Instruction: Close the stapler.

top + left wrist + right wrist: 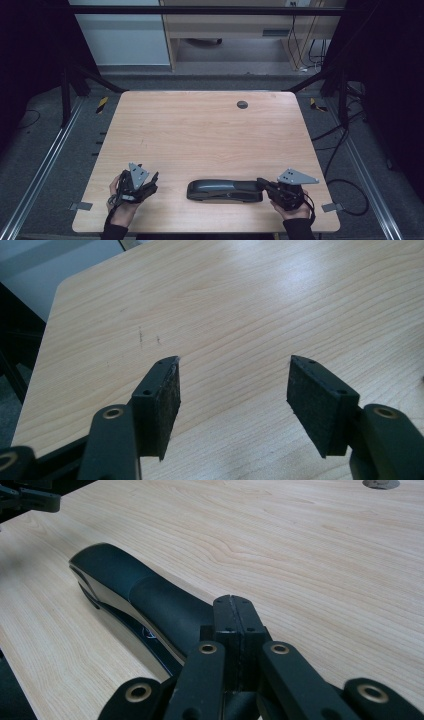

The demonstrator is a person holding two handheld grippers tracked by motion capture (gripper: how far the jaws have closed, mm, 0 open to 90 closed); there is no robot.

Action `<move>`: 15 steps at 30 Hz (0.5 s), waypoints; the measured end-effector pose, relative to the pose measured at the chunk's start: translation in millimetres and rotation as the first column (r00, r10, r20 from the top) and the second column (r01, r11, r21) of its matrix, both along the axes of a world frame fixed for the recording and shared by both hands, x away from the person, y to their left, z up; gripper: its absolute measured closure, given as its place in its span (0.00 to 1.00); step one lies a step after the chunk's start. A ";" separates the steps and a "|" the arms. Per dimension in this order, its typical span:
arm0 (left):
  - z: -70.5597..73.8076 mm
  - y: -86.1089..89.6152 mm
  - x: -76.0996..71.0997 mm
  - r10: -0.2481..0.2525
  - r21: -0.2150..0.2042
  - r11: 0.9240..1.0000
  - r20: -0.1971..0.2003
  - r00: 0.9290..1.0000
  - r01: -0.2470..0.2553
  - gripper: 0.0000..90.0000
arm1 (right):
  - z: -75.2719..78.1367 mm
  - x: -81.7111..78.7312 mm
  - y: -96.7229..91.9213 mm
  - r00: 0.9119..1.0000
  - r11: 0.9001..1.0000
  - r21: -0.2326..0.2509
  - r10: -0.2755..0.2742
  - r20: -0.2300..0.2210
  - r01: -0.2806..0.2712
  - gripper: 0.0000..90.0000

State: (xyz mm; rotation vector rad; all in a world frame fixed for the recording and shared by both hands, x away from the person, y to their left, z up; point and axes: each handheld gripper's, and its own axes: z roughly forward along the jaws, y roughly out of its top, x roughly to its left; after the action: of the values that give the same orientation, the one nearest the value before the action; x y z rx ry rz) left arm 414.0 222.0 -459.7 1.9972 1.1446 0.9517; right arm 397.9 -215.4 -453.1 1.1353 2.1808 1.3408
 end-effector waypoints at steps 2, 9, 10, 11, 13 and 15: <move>0.0 0.0 -0.1 0.000 0.000 1.000 0.000 1.000 0.000 0.42 | 0.0 0.0 0.0 1.000 1.000 -0.001 0.000 0.001 0.000 1.00; 0.0 0.1 0.2 -0.003 0.000 1.000 -0.001 1.000 0.003 0.42 | 5.6 -0.6 -2.3 1.000 0.999 0.042 0.015 0.023 -0.016 1.00; 0.0 0.2 0.2 -0.003 -0.002 1.000 -0.002 1.000 0.003 0.42 | 7.3 -0.7 -1.9 0.999 0.999 0.042 0.014 0.031 -0.016 1.00; 0.0 0.2 0.2 -0.004 -0.002 1.000 -0.002 1.000 0.004 0.42 | 8.8 -1.2 -0.6 0.999 0.999 0.035 0.011 0.036 -0.012 1.00; 0.1 0.0 0.2 -0.006 -0.003 1.000 -0.002 1.000 0.006 0.42 | 10.1 -0.8 0.1 0.999 0.999 0.035 0.011 0.039 -0.012 1.00; 0.1 0.0 0.2 -0.008 -0.003 1.000 -0.003 1.000 0.008 0.42 | 11.6 -0.6 -0.5 0.999 0.999 0.046 0.010 0.046 -0.012 0.98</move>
State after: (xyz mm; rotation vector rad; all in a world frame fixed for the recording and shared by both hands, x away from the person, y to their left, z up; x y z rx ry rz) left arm 414.1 222.0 -459.6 2.0002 1.1381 0.9422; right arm 397.3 -216.0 -441.5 1.0999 2.1364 1.4153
